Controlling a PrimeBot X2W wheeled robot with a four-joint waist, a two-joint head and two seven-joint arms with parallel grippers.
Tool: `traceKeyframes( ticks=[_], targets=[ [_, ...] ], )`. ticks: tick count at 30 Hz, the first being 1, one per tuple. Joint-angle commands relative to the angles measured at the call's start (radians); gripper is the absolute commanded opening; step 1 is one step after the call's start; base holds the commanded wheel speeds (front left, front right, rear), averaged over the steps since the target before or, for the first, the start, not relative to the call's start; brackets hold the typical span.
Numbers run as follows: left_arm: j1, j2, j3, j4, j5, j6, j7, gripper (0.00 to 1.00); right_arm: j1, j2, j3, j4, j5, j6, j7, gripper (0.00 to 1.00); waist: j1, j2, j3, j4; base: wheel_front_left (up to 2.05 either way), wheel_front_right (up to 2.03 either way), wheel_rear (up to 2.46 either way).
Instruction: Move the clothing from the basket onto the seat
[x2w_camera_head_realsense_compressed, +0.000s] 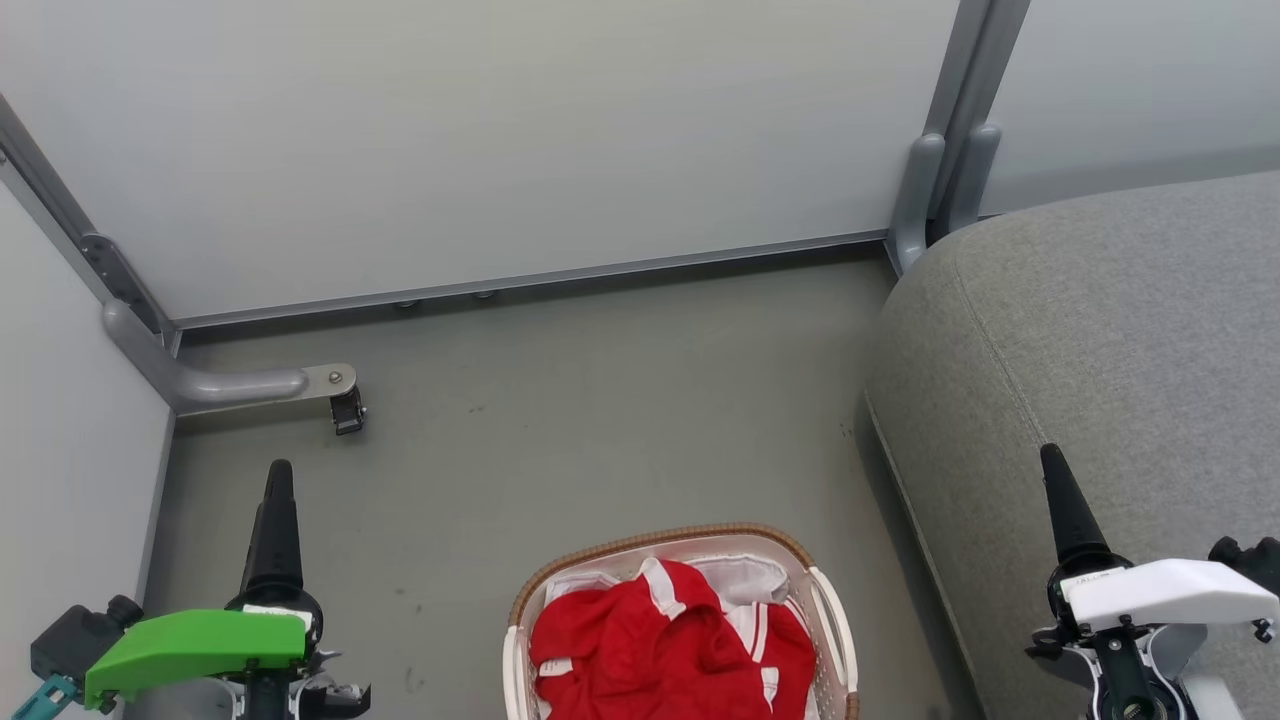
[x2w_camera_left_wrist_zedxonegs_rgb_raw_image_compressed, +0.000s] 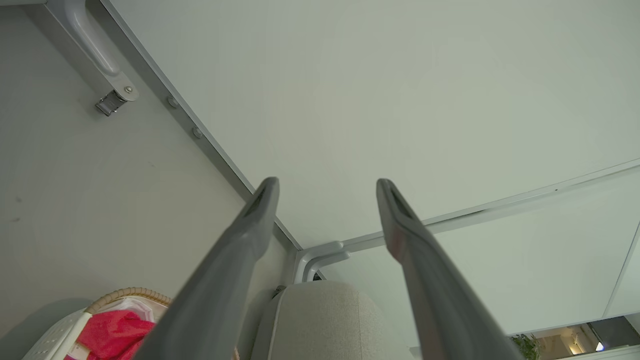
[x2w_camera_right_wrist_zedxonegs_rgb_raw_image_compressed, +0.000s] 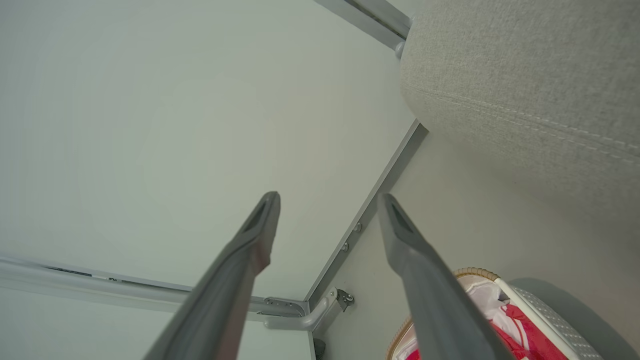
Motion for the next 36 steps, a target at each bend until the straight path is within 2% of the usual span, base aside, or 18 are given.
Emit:
traceKeyframes(
  ticks=[1,15,36],
  targets=[
    [0.000,0.005,0.000,-0.023,0.055,0.002,-0.011,1.00,-0.001,-0.007,0.008,-0.024,-0.056,0.000,-0.013,1.00,-0.0001,0.0029,0.000,0.000,0.00,0.00,0.00],
    [0.033,0.007,-0.050,-0.052,0.363,0.031,-0.060,1.00,0.017,-0.009,0.044,-0.019,-0.328,0.000,-0.061,1.00,-0.0001,0.0041,0.003,0.001,0.00,0.00,0.00],
    [0.070,0.009,-0.081,-0.036,0.655,0.065,-0.122,1.00,0.029,-0.011,0.084,-0.029,-0.610,0.000,-0.122,1.00,-0.0001,0.0059,0.003,0.000,0.00,0.00,0.00]
  ],
)
